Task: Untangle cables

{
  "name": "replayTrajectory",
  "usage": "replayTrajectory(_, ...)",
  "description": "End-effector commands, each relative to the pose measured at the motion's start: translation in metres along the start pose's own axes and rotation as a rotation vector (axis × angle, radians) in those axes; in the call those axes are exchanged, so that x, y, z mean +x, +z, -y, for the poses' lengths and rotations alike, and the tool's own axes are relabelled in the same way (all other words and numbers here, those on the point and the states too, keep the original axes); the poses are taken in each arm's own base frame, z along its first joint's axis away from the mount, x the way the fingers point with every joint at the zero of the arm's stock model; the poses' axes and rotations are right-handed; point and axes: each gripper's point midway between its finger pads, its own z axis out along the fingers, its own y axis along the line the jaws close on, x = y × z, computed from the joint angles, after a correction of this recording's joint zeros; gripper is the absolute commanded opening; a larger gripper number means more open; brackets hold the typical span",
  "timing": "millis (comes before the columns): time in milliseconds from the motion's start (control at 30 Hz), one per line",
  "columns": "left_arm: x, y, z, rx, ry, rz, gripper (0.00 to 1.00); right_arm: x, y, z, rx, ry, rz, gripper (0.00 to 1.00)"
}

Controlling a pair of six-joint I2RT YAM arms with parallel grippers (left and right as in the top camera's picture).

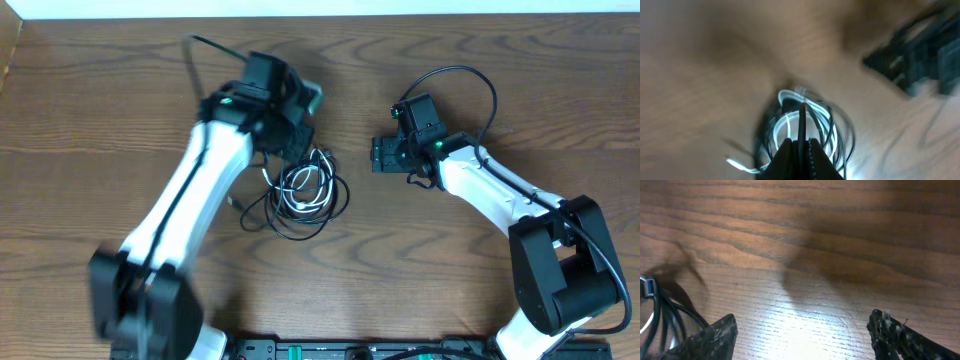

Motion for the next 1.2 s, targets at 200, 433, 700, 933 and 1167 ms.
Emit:
replayTrajectory(200, -0.079, -0.192, 0.019, -0.158, 0.135, 0.629, 0.08, -0.001, -0.002, 0.000, 0.011, -0.017, 0.006, 0.80)
replayTrajectory(433, -0.063, -0.274, -0.016, -0.498, -0.019, 0.787, 0.08, -0.001, -0.002, 0.000, 0.011, -0.017, 0.007, 0.80)
replayTrajectory(700, -0.017, -0.275, -0.085, -0.842, -0.422, 0.694, 0.08, -0.001, -0.002, 0.000, 0.011, -0.017, 0.007, 0.80)
replayTrajectory(933, -0.016, -0.233, -0.107, -0.883, -0.441, 0.560, 0.08, -0.001, -0.002, 0.000, 0.011, -0.017, 0.008, 0.80)
replayTrajectory(1167, -0.057, -0.284, -0.128, -0.926, -0.515, 0.874, 0.08, -0.002, -0.002, 0.000, 0.008, -0.017, 0.014, 0.80)
